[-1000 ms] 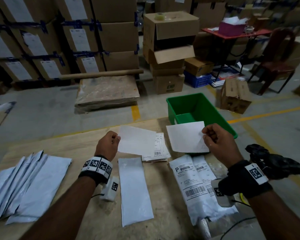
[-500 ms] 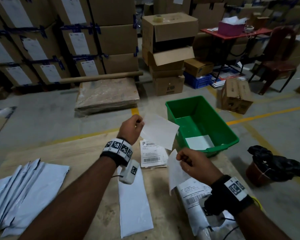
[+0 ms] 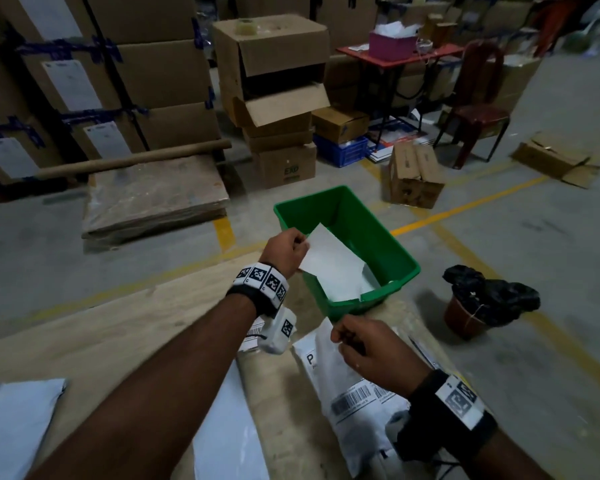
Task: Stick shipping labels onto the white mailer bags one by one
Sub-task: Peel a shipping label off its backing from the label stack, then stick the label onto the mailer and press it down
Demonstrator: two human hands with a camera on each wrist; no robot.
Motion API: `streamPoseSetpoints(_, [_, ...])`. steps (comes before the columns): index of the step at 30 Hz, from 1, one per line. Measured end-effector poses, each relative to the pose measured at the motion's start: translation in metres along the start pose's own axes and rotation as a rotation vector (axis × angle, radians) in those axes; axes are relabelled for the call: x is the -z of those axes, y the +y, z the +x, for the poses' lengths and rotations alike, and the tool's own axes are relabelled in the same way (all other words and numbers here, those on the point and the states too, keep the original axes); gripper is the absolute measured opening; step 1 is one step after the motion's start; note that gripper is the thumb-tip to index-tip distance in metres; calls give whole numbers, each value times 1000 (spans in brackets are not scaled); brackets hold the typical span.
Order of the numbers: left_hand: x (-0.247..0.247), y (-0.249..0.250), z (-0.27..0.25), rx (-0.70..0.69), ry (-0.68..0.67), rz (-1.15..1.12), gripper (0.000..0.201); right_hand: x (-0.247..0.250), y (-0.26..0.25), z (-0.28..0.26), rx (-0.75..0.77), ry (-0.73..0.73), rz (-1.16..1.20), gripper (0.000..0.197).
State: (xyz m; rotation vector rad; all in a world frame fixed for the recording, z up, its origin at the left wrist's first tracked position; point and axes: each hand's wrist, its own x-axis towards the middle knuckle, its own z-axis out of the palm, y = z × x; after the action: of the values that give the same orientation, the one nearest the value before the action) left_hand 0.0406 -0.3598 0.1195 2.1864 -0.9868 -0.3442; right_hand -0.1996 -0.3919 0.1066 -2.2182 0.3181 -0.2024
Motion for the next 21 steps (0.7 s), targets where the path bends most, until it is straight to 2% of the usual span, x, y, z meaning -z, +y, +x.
streamPoseSetpoints(11, [-4,6,12,83,138,-74,21,-1,-6,9,-6,-4,37,19])
streamPoseSetpoints(13, [-9,9,12,105,111,-83,22,-1,-7,9,-7,8,46,18])
streamPoseSetpoints(15, [-13,7,10,119,24,-53,29,0,-8,7,-2,25,45,18])
streamPoseSetpoints(18, [-10,-3,0,70,-74,44,40,-1,-8,5,7,37,28,20])
streamPoseSetpoints(21, [0,-15,-14,21,-84,48,36,-3,-10,5,10,35,21,20])
